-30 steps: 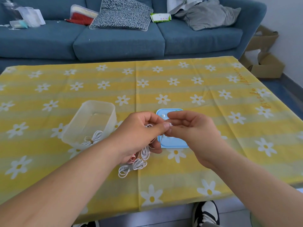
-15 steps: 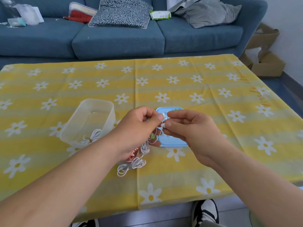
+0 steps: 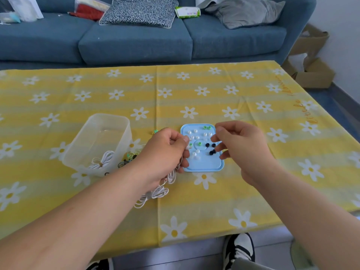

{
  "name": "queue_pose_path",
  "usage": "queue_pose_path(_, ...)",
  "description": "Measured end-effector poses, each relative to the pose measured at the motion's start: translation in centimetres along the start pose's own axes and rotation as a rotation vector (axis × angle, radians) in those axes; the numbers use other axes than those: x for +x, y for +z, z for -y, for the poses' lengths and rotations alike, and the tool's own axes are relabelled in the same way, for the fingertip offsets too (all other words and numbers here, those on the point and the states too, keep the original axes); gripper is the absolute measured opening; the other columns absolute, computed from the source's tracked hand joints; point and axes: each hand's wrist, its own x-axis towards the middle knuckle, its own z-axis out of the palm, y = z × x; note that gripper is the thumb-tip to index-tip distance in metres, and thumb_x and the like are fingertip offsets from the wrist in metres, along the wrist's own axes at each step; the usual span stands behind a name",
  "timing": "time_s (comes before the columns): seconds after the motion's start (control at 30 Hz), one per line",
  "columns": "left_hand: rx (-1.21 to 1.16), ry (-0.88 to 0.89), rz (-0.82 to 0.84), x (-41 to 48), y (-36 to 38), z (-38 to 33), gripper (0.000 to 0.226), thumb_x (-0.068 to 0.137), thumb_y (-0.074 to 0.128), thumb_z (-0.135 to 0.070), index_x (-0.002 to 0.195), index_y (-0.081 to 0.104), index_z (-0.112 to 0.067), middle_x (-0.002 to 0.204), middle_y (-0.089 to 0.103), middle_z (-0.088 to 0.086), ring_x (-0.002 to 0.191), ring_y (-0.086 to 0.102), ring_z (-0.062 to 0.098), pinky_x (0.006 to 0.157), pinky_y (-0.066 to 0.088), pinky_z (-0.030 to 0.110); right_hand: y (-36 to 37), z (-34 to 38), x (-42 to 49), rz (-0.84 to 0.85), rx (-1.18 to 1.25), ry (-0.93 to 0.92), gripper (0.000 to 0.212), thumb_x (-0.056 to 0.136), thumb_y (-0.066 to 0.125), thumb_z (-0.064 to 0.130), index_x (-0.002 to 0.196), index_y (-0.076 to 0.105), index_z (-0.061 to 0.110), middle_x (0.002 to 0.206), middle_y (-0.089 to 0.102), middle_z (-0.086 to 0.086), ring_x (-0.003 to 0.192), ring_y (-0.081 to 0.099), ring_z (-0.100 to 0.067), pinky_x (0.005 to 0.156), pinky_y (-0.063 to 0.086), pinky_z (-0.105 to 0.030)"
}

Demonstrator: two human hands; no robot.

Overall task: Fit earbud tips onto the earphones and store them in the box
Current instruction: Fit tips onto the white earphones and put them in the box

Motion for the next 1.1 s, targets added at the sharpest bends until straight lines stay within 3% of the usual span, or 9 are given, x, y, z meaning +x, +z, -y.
queue_pose_path(0.1,0.025,-0.04,0.029,0.2,-0.1,0.7,0.012,0.104,0.057,-0.021,0.102,0.061,-0.01,0.077,0.068,0.007,0.051,0.061,0.014,0.048,0.051,0.029,-0.6,-1.1,1.0,0.032,-0.25,0.008,0.015,0.093,0.062,0.011,0.102,0.072,0.018,0.086,0.075,-0.006,0.063,0.067,-0.012,0.052,0.055,-0.026)
queue_pose_path(0.23,0.045,-0.048,0.03,0.5,-0.2,1.3,0.013,0.103,0.058,-0.021,0.1,0.06,-0.009,0.073,0.068,0.005,0.052,0.062,0.015,0.05,0.051,0.031,0.2,-2.6,1.7,0.129,-0.511,-0.025,0.009,0.089,0.064,0.012,0.089,0.072,0.016,0.084,0.073,-0.006,0.069,0.068,-0.018,0.067,0.061,-0.04)
queue_pose_path(0.43,0.052,-0.045,0.035,0.5,-0.6,1.6,0.012,0.102,0.059,-0.021,0.1,0.06,-0.009,0.072,0.068,0.005,0.052,0.063,0.015,0.05,0.052,0.03,3.3,-4.5,2.6,0.206,-0.797,-0.092,0.012,0.086,0.067,0.016,0.097,0.072,0.017,0.089,0.07,-0.001,0.075,0.068,-0.019,0.064,0.054,-0.027)
queue_pose_path(0.53,0.037,-0.042,0.043,0.2,-1.2,1.6,0.012,0.103,0.059,-0.02,0.1,0.059,-0.008,0.072,0.068,0.005,0.051,0.062,0.016,0.051,0.052,0.031,3.9,-4.7,3.2,0.198,-0.865,-0.091,0.005,0.084,0.068,0.013,0.086,0.071,0.016,0.084,0.072,-0.004,0.074,0.068,-0.021,0.062,0.053,-0.027)
queue_pose_path(0.67,0.036,-0.036,0.042,-0.1,-2.1,1.5,0.011,0.103,0.058,-0.02,0.099,0.059,-0.009,0.072,0.068,0.006,0.052,0.062,0.017,0.053,0.052,0.032,3.9,-4.0,2.8,0.192,-0.899,-0.103,0.013,0.086,0.063,0.011,0.074,0.067,0.017,0.078,0.07,-0.003,0.07,0.066,-0.021,0.055,0.05,-0.025)
queue_pose_path(0.73,0.033,-0.034,0.043,-0.2,-2.6,1.4,0.011,0.103,0.058,-0.02,0.099,0.059,-0.009,0.072,0.069,0.006,0.052,0.063,0.017,0.051,0.051,0.03,3.8,-2.9,2.2,0.185,-0.801,-0.109,0.011,0.088,0.065,0.011,0.079,0.072,0.013,0.077,0.071,-0.003,0.071,0.069,-0.022,0.058,0.051,-0.025)
queue_pose_path(0.83,-0.005,-0.023,0.061,-0.6,-3.3,1.0,0.011,0.103,0.058,-0.019,0.101,0.059,-0.009,0.073,0.07,0.008,0.049,0.063,0.016,0.048,0.049,0.028,4.0,-0.9,0.5,0.259,-0.204,0.055,0.004,0.087,0.074,0.004,0.089,0.077,0.007,0.078,0.077,-0.011,0.07,0.075,-0.023,0.066,0.06,-0.028)
queue_pose_path(0.9,-0.052,0.001,0.055,-0.9,-3.8,0.7,0.011,0.103,0.058,-0.019,0.102,0.06,-0.009,0.073,0.071,0.008,0.051,0.064,0.017,0.047,0.05,0.029,4.2,-0.1,-0.1,0.327,0.131,0.18,0.013,0.083,0.078,-0.002,0.096,0.075,-0.002,0.079,0.075,-0.016,0.072,0.074,-0.023,0.069,0.061,-0.027)
queue_pose_path(1.1,-0.075,0.098,0.021,-2.0,-4.9,0.3,0.009,0.103,0.059,-0.018,0.104,0.061,-0.01,0.075,0.073,0.007,0.059,0.066,0.018,0.051,0.054,0.03,5.1,0.9,-0.4,0.486,0.446,0.328,0.02,0.076,0.072,0.004,0.095,0.072,-0.001,0.083,0.074,-0.013,0.071,0.071,-0.017,0.064,0.06,-0.023)
